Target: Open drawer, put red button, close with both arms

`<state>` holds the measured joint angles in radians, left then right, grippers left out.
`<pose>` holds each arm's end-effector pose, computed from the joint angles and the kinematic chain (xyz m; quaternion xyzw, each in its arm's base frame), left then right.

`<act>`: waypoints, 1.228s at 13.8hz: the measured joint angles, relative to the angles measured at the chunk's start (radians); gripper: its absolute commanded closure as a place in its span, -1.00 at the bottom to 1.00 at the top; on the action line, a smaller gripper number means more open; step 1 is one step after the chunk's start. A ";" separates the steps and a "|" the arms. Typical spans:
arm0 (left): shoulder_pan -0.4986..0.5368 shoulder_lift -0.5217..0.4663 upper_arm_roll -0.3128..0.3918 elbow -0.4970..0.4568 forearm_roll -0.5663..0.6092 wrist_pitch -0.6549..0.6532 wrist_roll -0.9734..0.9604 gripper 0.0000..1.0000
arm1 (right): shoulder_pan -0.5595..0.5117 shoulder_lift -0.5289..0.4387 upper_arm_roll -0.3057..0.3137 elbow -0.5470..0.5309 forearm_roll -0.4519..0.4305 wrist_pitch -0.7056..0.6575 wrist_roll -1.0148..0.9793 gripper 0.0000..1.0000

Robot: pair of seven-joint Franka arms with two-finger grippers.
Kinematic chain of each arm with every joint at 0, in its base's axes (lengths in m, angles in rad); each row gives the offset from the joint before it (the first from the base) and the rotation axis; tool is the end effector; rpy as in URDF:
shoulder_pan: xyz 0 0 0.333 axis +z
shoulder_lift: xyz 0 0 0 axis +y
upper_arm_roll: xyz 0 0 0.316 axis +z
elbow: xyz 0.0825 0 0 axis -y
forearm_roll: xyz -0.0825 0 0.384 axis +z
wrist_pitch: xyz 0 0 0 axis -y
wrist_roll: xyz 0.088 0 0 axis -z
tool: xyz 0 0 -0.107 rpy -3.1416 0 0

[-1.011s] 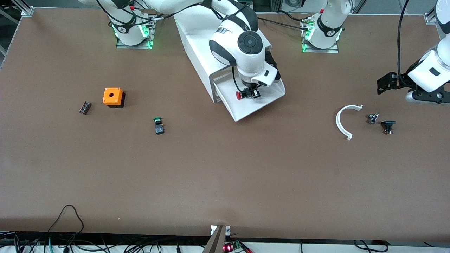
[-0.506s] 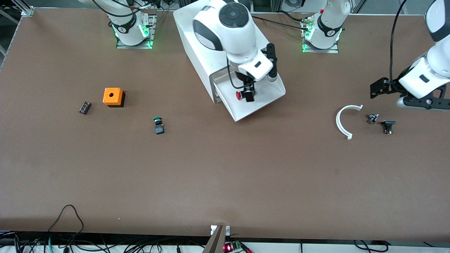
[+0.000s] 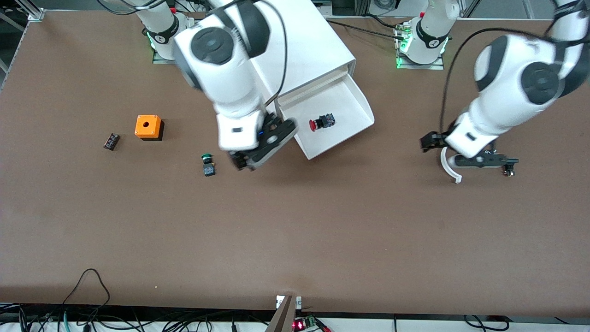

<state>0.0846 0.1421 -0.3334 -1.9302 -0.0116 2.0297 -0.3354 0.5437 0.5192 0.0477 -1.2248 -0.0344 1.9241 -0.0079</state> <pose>0.5687 -0.1393 0.4157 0.9983 0.0471 -0.0249 0.0221 0.6091 0.3961 0.4923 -0.9515 -0.2942 -0.0878 0.0210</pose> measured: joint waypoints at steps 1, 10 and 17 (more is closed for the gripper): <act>-0.029 0.021 -0.005 -0.025 0.000 0.055 -0.051 -1.00 | -0.044 -0.015 -0.001 -0.035 0.000 -0.001 0.091 -1.00; -0.220 0.164 -0.014 -0.133 0.000 0.291 -0.299 -1.00 | -0.340 -0.239 -0.066 -0.320 0.000 -0.136 0.299 -1.00; -0.228 0.141 -0.234 -0.221 0.000 0.292 -0.304 -1.00 | -0.461 -0.355 -0.128 -0.322 -0.002 -0.261 0.246 -1.00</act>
<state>-0.1434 0.2836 -0.5676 -2.1514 -0.0115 2.3213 -0.6397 0.0827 0.1644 -0.0804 -1.5473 -0.0360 1.6634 0.2378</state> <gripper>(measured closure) 0.000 0.000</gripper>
